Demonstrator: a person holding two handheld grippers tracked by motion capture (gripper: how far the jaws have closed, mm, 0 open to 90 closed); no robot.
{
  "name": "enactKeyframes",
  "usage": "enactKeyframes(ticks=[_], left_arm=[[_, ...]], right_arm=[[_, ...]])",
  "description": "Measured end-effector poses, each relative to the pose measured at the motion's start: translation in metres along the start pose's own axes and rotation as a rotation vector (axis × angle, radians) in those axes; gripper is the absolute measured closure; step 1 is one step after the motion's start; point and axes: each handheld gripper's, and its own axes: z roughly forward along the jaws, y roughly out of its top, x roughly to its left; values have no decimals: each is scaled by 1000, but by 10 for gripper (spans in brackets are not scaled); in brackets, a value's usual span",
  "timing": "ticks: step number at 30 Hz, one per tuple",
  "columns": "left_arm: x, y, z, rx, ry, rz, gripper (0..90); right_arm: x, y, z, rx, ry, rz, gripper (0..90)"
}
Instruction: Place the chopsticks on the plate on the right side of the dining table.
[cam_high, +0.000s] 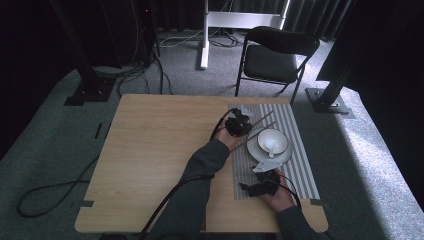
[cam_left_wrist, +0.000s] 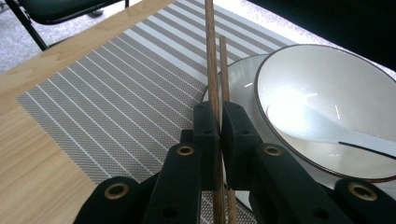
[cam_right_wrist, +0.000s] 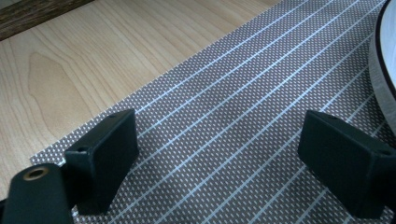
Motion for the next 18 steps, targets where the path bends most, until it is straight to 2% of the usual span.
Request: enactKeyframes(ticks=[10, 18], left_arm=[[-1, 0, 13, 25, -5, -10, 847], [0, -5, 23, 59, -9, -1, 847]], right_arm=[[0, 0, 0, 1, 0, 1, 111], [0, 0, 0, 1, 0, 1, 111]])
